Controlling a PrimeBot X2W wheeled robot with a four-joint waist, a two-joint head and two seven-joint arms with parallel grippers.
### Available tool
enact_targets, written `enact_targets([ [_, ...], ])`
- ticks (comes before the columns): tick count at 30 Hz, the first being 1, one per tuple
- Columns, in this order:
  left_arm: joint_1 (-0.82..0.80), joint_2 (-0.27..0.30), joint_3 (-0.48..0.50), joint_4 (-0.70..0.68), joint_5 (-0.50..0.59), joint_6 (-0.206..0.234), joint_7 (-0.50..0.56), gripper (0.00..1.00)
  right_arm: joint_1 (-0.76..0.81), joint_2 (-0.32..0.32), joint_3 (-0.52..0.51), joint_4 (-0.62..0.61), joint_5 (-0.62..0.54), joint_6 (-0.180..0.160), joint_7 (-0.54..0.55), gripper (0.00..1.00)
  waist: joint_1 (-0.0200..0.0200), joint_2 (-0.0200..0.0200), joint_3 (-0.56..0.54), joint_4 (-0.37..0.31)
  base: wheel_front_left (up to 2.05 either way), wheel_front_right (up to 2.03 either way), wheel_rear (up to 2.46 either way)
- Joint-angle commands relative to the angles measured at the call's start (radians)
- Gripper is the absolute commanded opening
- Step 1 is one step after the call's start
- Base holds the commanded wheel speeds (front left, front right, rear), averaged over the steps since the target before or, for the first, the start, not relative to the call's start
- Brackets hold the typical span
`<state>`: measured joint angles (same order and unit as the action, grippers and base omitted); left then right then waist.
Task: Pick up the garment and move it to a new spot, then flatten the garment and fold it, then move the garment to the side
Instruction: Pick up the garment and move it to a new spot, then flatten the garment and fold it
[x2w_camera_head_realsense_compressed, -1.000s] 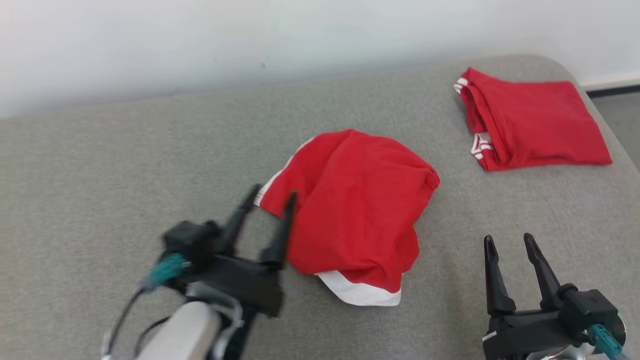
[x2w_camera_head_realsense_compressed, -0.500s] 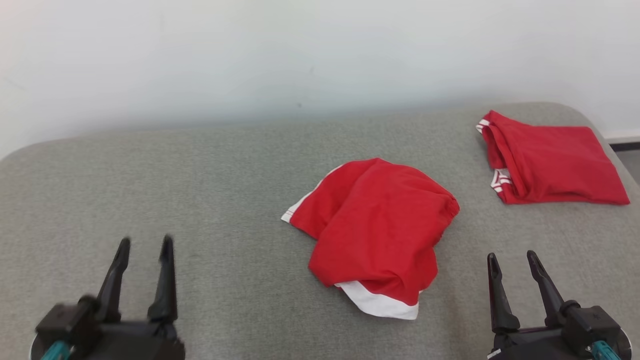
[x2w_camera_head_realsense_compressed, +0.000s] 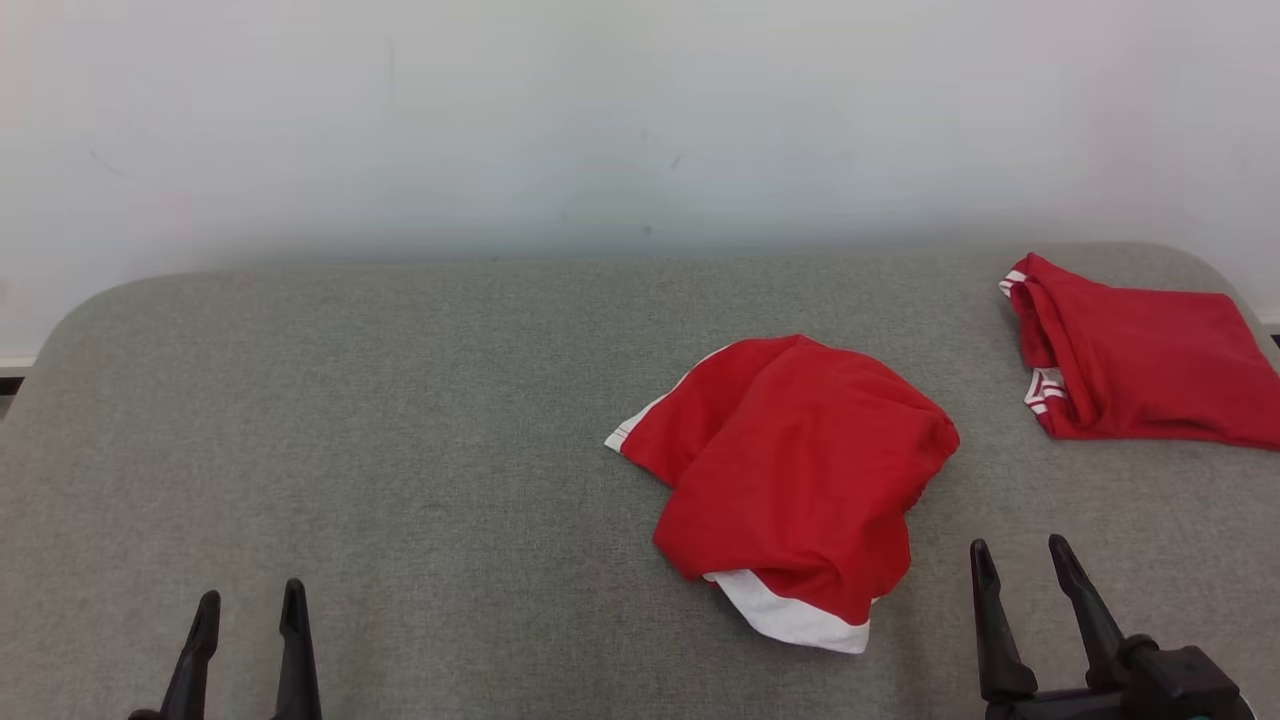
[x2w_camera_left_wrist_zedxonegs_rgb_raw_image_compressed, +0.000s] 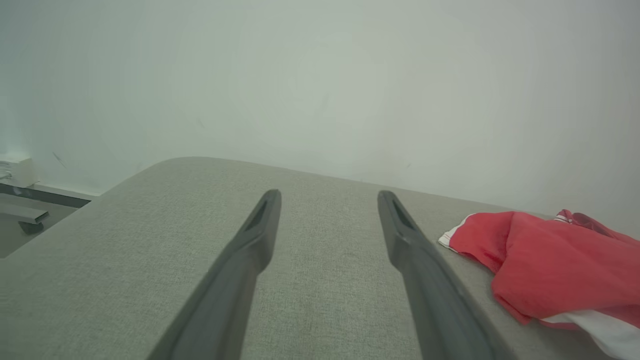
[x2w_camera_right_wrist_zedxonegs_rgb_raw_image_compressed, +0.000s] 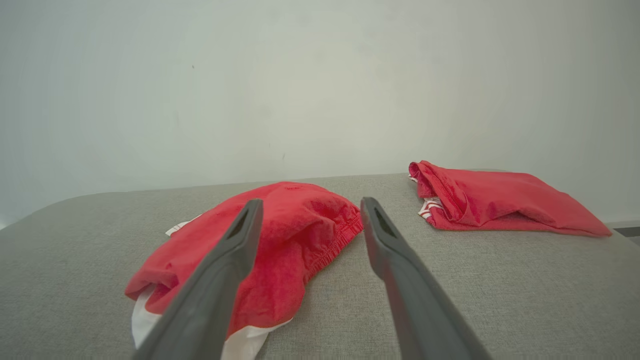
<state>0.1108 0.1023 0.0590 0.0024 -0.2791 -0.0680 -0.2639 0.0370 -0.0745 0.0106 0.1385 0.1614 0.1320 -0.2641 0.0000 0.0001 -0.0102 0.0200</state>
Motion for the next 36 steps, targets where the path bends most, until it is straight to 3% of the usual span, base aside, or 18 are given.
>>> enact_targets([
  [1, 0.018, -0.014, 0.017, -0.006, 0.022, -0.013, 0.000, 1.00, 0.016, 0.002, 0.000, -0.004, 0.006, -0.002, 0.000, 1.00, 0.0000, -0.0001, 0.000, 0.007, 0.00, 0.00, 0.00],
  [20, -0.002, -0.051, 0.054, 0.021, 0.085, -0.053, 0.000, 1.00, 0.021, 0.009, 0.013, 0.000, 0.010, -0.003, 0.000, 1.00, 0.0000, -0.0001, 0.009, -0.005, 0.00, 0.00, 0.00],
  [27, -0.093, -0.051, -0.028, 0.045, 0.101, -0.062, 0.000, 1.00, -0.008, 0.008, 0.024, 0.004, 0.012, -0.003, 0.000, 1.00, 0.0000, -0.0001, 0.048, -0.034, 0.00, 0.00, 0.00],
  [36, -0.320, -0.019, -0.180, 0.146, 0.076, -0.061, 0.000, 1.00, -0.064, 0.012, 0.030, 0.013, 0.016, -0.003, 0.000, 1.00, 0.0000, -0.0001, 0.135, -0.129, 0.00, 0.00, 0.00],
])
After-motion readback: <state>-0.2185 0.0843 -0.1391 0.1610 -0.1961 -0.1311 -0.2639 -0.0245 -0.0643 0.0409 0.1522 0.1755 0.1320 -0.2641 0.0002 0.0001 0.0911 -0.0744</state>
